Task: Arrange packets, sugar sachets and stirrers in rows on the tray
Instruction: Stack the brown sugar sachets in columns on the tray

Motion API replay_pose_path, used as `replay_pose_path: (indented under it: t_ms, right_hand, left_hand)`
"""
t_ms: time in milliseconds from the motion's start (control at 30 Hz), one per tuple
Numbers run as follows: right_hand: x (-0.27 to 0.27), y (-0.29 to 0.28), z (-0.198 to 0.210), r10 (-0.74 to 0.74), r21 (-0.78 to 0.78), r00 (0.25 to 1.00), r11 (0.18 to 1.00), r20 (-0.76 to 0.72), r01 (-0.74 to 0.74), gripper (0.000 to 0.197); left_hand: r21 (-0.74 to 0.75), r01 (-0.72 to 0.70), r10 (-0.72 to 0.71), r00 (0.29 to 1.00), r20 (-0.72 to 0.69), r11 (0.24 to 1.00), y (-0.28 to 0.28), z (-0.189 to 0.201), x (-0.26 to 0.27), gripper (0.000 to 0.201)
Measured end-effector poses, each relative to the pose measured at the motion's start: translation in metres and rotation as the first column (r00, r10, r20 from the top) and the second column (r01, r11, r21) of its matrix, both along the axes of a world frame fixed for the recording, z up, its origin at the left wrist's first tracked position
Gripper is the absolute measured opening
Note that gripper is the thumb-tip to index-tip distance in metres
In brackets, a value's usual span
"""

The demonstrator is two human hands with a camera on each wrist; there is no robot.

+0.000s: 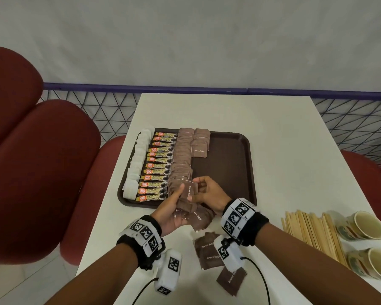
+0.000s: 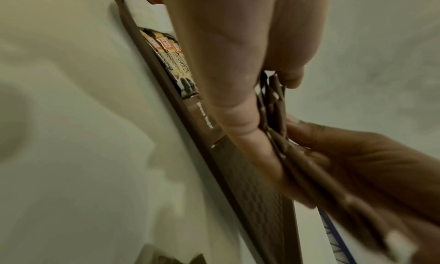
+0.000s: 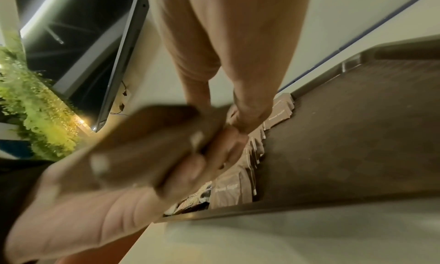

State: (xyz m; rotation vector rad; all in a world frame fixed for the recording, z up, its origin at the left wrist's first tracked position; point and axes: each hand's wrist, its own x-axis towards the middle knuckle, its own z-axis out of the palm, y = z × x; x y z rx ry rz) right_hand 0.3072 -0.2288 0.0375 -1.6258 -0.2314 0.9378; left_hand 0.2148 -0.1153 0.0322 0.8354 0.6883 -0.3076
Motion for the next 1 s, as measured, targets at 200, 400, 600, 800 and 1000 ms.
replay_pose_path:
  t_ms: [200, 400, 600, 800, 1000]
  right_hand:
    - [0.009, -0.002, -0.004, -0.081, 0.008, 0.995, 0.997, -0.053, 0.081, 0.056]
    - [0.017, -0.010, -0.009, 0.008, -0.030, 0.995, 1.000, -0.104, -0.011, 0.026]
    - [0.041, -0.002, -0.001, -0.170, -0.037, 0.981, 0.985, -0.096, 0.168, 0.020]
    - [0.094, 0.009, -0.001, -0.092, -0.305, 0.901, 0.922, 0.423, 0.238, 0.010]
    - [0.121, 0.034, -0.013, -0.009, -0.444, 0.888, 0.864, 0.461, 0.239, 0.013]
  left_hand:
    - [0.048, -0.036, 0.037, 0.999, -0.007, 0.998, 0.003, -0.003, -0.001, 0.031]
    - [0.059, -0.037, 0.036, 0.999, 0.023, 0.998, 0.005, -0.006, -0.001, 0.032]
    - [0.042, -0.136, 0.135, 0.990, 0.035, 0.990, 0.013, -0.006, 0.003, 0.033]
    - [0.031, -0.241, 0.239, 0.970, 0.041, 0.970, 0.030, -0.003, 0.000, 0.041]
    - [0.023, -0.299, 0.298, 0.954, 0.016, 0.954, 0.044, 0.000, -0.005, 0.034]
